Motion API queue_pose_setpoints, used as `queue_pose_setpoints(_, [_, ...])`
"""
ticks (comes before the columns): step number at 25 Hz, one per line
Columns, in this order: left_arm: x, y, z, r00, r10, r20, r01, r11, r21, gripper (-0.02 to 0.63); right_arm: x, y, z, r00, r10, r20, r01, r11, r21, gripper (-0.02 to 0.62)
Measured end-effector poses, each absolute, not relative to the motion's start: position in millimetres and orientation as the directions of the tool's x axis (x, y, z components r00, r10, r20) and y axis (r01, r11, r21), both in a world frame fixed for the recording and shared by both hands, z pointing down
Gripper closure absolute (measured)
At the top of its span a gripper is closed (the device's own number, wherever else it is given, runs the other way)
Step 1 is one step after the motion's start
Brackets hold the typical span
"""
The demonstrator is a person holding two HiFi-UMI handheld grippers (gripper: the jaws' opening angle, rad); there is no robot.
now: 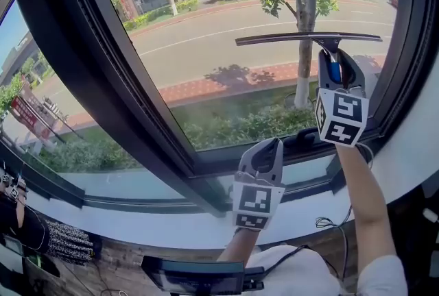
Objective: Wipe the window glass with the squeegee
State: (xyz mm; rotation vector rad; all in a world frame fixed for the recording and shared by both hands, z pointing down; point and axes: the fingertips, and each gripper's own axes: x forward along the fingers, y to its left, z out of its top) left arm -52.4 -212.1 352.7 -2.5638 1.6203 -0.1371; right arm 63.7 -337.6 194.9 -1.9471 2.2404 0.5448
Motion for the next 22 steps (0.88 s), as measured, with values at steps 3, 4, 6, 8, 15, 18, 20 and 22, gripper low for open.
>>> queue_pose_setpoints(3, [-51.5,-212.5,352.4,0.430,-0.903,0.020,-0.893,-0.428,-0.137,0.604,62.7,-337.7,204.7,-0.166,-0.935,-0.314,-0.975,0.107,0.197,0.446])
queue_pose_setpoints(4, [-50.8,-212.8,352.4,0.430,-0.902,0.020,-0.893,-0.429,-0.135,0.604,62.8,-337.7,208.2,-0.166,-0.935,-0.313,-0.974,0.107,0.199,0.446])
queue_pose_setpoints(6, [-49.0,-213.0,354.0,0.431,-0.902,0.021,-0.893,-0.430,-0.131,0.604,63.7,-337.6,215.7,-0.166,-0.937,-0.308,-0.974,0.108,0.198,0.446])
queue_pose_setpoints(8, [-46.8,-213.3,357.8,0.432,-0.901,0.026,-0.893,-0.432,-0.124,0.604,64.8,-337.3,223.8,-0.165,-0.939,-0.301,-0.974,0.108,0.198,0.446])
queue_pose_setpoints(15, [-43.7,-215.2,368.0,0.431,-0.902,0.039,-0.896,-0.432,-0.104,0.604,66.9,-337.2,251.4,-0.169,-0.949,-0.266,-0.972,0.115,0.205,0.446])
queue_pose_setpoints(18, [-41.7,-215.4,368.0,0.435,-0.900,0.040,-0.894,-0.437,-0.096,0.604,68.9,-336.6,262.7,-0.167,-0.953,-0.254,-0.972,0.116,0.203,0.446])
queue_pose_setpoints(20, [-39.5,-215.9,369.2,0.438,-0.898,0.042,-0.893,-0.440,-0.094,0.604,69.8,-337.0,269.5,-0.168,-0.955,-0.245,-0.971,0.118,0.206,0.446])
queue_pose_setpoints(22, [-37.6,-216.8,372.0,0.438,-0.898,0.045,-0.893,-0.441,-0.093,0.604,70.8,-338.2,276.9,-0.170,-0.957,-0.235,-0.970,0.121,0.209,0.446])
